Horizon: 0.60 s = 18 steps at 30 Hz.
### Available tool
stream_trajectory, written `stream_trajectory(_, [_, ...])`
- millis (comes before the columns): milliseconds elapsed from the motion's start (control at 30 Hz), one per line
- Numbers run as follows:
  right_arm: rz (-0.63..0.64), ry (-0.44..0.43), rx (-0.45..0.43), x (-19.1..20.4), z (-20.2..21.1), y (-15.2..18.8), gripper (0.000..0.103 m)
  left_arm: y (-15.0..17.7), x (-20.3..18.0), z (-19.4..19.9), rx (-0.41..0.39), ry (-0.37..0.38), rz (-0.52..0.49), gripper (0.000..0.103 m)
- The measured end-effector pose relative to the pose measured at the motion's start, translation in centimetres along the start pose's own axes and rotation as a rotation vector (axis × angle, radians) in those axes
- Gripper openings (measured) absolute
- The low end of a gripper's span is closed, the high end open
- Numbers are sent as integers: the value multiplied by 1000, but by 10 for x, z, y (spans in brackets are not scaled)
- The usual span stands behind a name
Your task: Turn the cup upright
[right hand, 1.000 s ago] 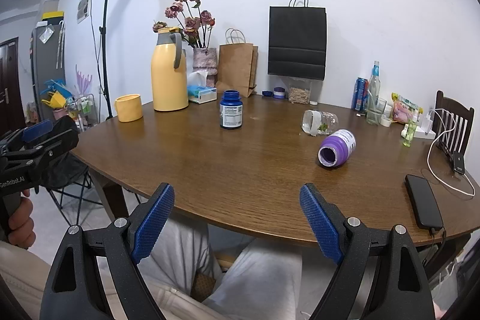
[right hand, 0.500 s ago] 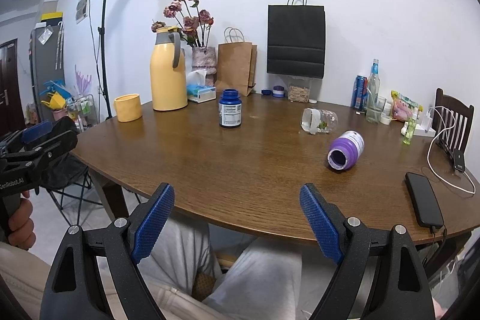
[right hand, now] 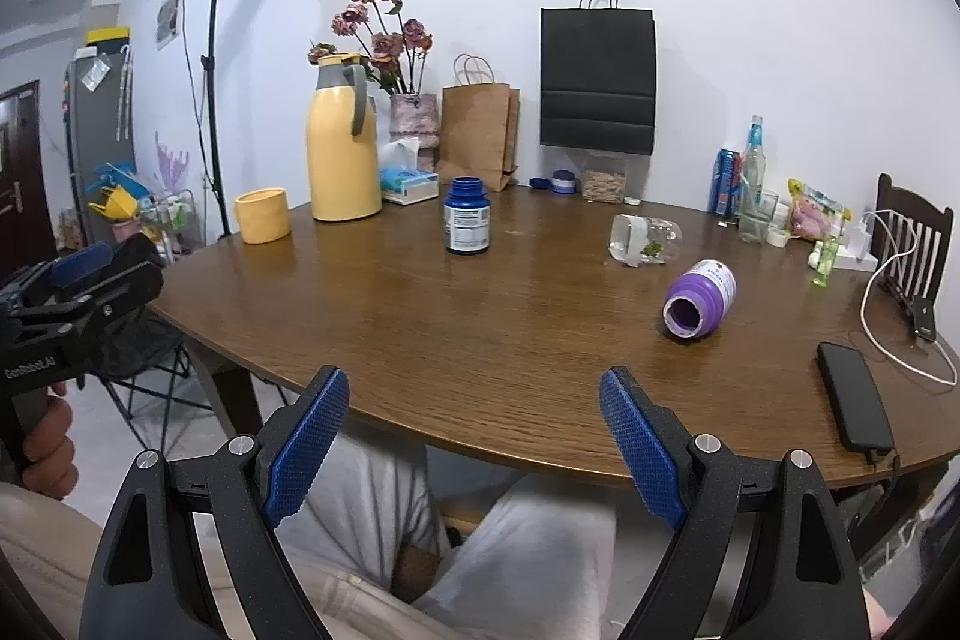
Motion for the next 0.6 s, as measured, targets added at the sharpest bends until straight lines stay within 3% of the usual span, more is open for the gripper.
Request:
stream_trajectory(267, [-33,28,-8,-16,-7,2,89,-2,-5,-13,30,26,16,103])
stream_trajectory(433, [-77,110,21,-52,-25,-1,90,-10,-19,-49,55,36,-38,103])
stream_trajectory(600, [-184,136,109,-103,-62,1,90,-20,-36,-92,74,75,-40,103])
Point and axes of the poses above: each gripper's, at about its wrist camera, not at the fingertips, and z roughly against the way its jaws point, x to its left, y to its underside, the point moved 9 cm from there along -z, roughly the way its jaws point, and after that the axes turned 9 degrees about z, right-handed, at the moved point
